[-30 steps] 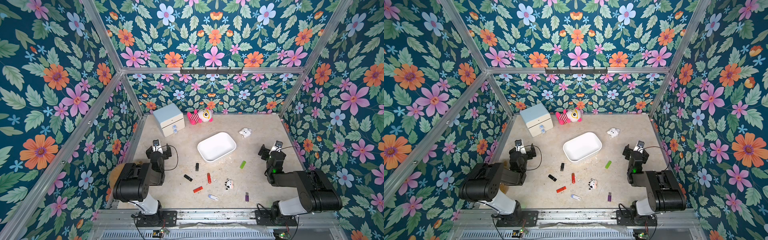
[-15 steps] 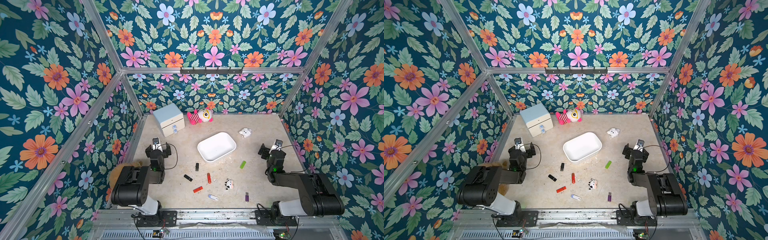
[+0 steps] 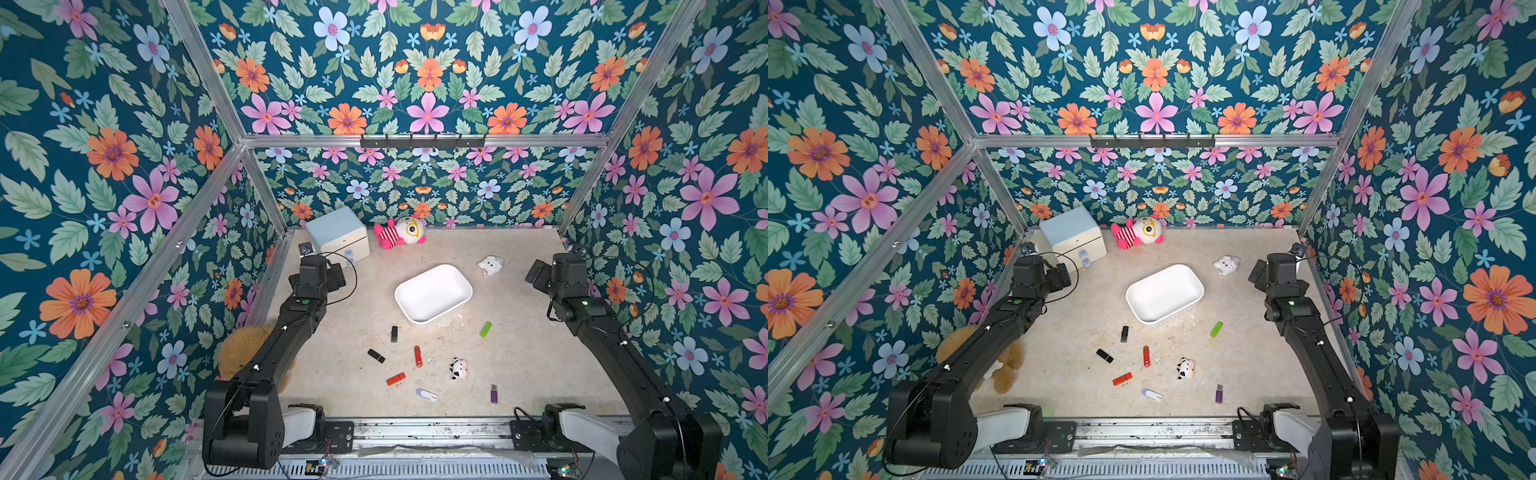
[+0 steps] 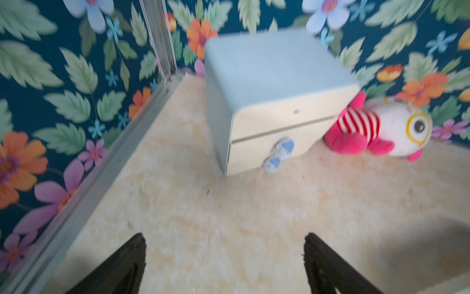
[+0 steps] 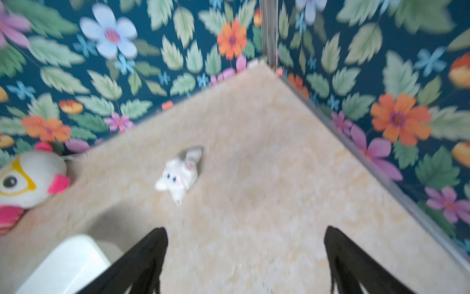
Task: Put the usb flash drive into the storage box
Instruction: Pick up the USB flash from the center of the board.
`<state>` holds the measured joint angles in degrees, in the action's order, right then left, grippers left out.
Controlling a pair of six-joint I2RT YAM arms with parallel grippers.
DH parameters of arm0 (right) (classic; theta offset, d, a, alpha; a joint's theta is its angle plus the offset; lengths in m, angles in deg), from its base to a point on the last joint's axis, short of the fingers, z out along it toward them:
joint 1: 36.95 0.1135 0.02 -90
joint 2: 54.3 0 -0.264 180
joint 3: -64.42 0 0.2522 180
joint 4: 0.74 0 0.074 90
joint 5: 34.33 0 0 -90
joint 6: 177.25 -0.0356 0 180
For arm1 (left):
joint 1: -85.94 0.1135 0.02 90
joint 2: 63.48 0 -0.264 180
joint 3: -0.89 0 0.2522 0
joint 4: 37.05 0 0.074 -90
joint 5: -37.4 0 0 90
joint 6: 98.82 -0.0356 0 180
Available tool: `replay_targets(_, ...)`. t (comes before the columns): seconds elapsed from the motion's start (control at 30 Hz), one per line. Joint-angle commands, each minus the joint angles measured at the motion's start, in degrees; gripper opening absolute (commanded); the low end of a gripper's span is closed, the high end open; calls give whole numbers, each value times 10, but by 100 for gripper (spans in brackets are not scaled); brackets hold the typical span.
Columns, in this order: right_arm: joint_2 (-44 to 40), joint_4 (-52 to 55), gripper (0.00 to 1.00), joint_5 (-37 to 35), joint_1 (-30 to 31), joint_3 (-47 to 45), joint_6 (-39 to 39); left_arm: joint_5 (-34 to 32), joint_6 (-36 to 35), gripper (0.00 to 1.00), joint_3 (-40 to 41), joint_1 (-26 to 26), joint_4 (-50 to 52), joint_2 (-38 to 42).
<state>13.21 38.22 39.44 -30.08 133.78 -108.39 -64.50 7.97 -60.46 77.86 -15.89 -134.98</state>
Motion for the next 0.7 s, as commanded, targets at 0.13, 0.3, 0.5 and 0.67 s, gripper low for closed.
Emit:
replay_targets(0.13, 32, 253, 91, 124, 52, 14, -103, 75, 106, 99, 30, -5, 208, 43)
replay_targets(0.3, 52, 239, 81, 132, 118, 0, -132, 126, 135, 91, 59, -13, 228, 61)
replay_targets(0.5, 130, 197, 79, 148, 172, 4, -155, 147, 160, 85, 73, -26, 238, 56)
replay_targets(0.67, 188, 157, 74, 183, 175, -2, -156, 144, 163, 86, 68, -38, 249, 53)
